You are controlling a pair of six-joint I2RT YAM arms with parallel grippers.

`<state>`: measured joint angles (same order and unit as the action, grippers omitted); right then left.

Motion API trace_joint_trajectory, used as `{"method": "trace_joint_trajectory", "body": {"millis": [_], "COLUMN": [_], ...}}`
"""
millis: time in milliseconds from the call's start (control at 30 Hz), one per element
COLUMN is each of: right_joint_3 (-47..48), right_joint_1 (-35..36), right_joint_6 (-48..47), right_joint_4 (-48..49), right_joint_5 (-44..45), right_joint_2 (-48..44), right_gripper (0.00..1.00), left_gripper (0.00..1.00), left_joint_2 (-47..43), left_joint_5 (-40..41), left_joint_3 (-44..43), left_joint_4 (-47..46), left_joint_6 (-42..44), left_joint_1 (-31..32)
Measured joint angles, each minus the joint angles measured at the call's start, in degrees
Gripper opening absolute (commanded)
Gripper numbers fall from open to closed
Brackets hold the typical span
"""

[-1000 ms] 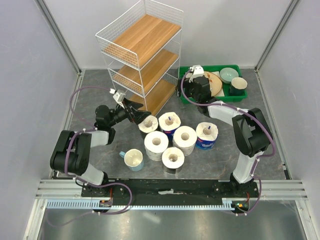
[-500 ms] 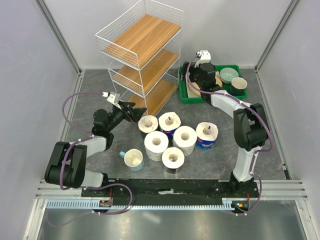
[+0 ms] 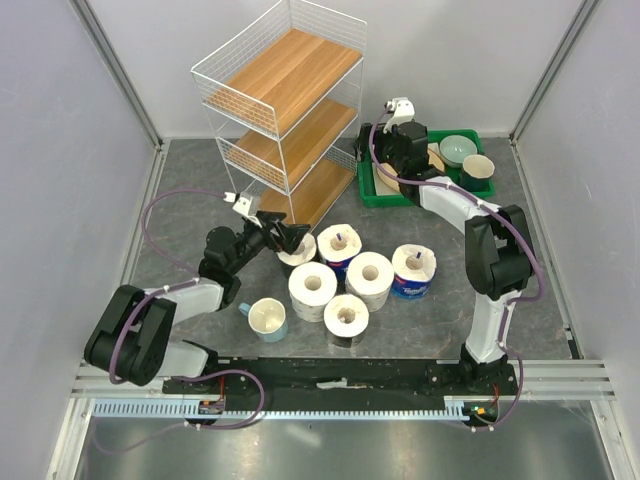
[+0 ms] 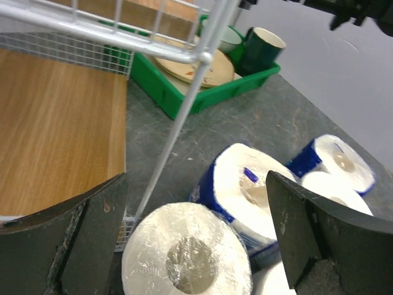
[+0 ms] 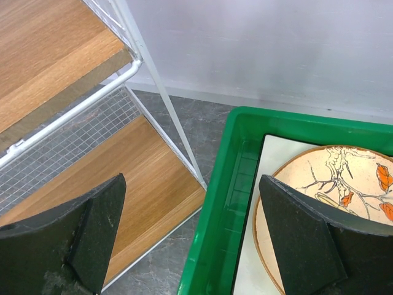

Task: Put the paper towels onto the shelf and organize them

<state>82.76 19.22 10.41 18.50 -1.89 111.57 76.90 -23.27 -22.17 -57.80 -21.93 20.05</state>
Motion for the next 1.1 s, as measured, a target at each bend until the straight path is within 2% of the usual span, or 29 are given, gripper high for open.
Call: {"method": "trace_joint_trajectory", "body": {"millis": [233,333,433,500,533,600,633,700,733,800,833,1000,1100], "right_joint_3": [0.8,3.0,6.1,7.8,8.2,8.4,8.7,10.2,10.9,12.2,12.3,12.7,12.7], "right_joint_1": [-0.2,-0.3,-0.5,-0.6,-0.7,-0.7,-0.7,-0.8,-0.9,-1.0,-1.0,-1.1,-1.3], "right_joint_6": [-0.7,-1.1,-1.7,-2.0,-2.1,-2.2,-2.1,-1.9,-1.7,-1.3,-0.9,-3.4,-4.1], "right_joint_4": [0.7,0.7,0.5,0.8,1.1,2.0,2.3,2.9,3.1,3.8,4.2,4.7,4.6], "right_joint_5": [-1.4,-2.3,-3.3,-4.0,-4.2,-4.6,-4.9,-5.7,-6.1,-7.2,-8.5,-10.7,-13.0], "right_joint_2": [2.1,5.0,8.4,10.2,10.9,11.8,12.2,13.8,14.3,15.6,15.9,16.3,16.4], "right_gripper": [0.98,0.94,0.77,0.72,0.64,0.58,0.51,0.43,0.33,0.14,0.00,0.00,0.00], "left_gripper": [0.99,0.96,0.81,0.77,0.68,0.57,0.48,0.40,0.35,0.32,0.30,0.22,0.10], "left_joint_2": [6.8,9.5,11.7,12.3,12.5,12.7,12.7,12.7,12.7,12.7,12.7,12.6,11.7], "left_joint_5": [13.2,18.0,23.1,25.6,26.9,28.8,29.8,30.5,31.0,31.3,31.7,34.1,36.8], "left_joint_3": [-4.1,-7.0,-9.8,-10.6,-10.8,-11.0,-11.0,-11.1,-11.1,-11.1,-11.1,-11.0,-11.0], "left_joint_4": [0.7,0.7,0.7,0.7,0.7,0.6,0.7,0.7,0.7,0.7,0.8,1.9,3.5], "left_joint_6": [2.0,3.3,4.7,5.2,5.6,6.2,6.4,7.2,7.3,7.8,8.0,9.0,11.9], "left_joint_1": [3.8,5.3,6.6,7.1,7.4,7.8,8.0,8.8,9.0,9.3,9.3,9.2,9.0]}}
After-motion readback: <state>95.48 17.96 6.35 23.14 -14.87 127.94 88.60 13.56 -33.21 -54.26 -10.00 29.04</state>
